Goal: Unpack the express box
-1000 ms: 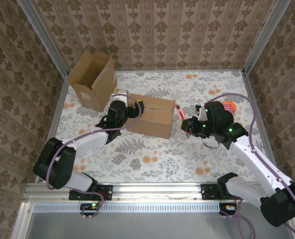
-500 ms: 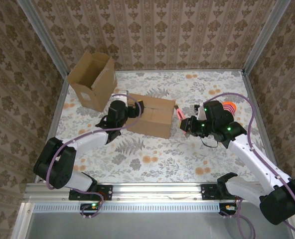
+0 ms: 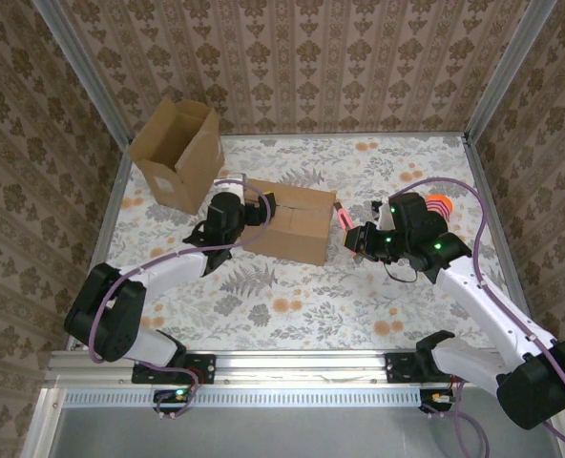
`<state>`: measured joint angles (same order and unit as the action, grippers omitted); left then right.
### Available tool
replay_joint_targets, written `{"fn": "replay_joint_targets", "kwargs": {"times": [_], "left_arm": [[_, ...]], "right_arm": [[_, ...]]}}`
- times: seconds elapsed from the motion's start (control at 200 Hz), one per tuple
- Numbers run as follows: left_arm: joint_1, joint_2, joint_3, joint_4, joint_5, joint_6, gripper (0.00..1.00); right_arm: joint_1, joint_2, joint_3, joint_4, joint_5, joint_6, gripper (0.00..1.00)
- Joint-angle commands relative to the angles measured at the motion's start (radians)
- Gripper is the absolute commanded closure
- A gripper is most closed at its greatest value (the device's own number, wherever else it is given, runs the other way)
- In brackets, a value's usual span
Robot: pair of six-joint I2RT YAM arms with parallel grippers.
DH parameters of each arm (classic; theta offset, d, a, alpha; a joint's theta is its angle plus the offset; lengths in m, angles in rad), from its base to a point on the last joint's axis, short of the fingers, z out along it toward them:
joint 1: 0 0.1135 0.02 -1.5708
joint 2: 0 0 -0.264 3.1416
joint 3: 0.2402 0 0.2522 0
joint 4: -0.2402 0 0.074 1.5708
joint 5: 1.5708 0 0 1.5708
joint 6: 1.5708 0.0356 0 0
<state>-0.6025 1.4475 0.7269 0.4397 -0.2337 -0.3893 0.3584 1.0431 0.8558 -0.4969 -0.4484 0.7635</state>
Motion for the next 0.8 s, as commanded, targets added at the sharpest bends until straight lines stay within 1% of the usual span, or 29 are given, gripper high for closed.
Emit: {"fn": "replay_joint_targets", "kwargs": {"times": [0.0, 0.37, 0.395, 0.53, 0.795], "left_arm": [[-0.006, 0.085, -0.064, -0.219, -0.001, 0.004, 0.0], [-0.006, 0.094, -0.065, -0.216, 0.001, -0.001, 0.0], [-0.006, 0.095, -0.065, -0.216, 0.002, -0.001, 0.0], [-0.006, 0.097, -0.065, -0.218, 0.002, -0.002, 0.0], [-0.006, 0.104, -0.064, -0.219, -0.002, -0.008, 0.0]], "right_arm": [[0.012, 0.006, -0.011, 0.004, -0.001, 0.005, 1.0], [0.048, 0.0, -0.035, -0.035, 0.02, 0.01, 1.0], [0.051, -0.004, -0.036, -0.065, 0.022, 0.01, 1.0], [0.062, -0.022, -0.049, -0.098, 0.028, 0.016, 1.0], [0.114, -0.024, -0.073, -0.083, 0.019, 0.054, 1.0]]}}
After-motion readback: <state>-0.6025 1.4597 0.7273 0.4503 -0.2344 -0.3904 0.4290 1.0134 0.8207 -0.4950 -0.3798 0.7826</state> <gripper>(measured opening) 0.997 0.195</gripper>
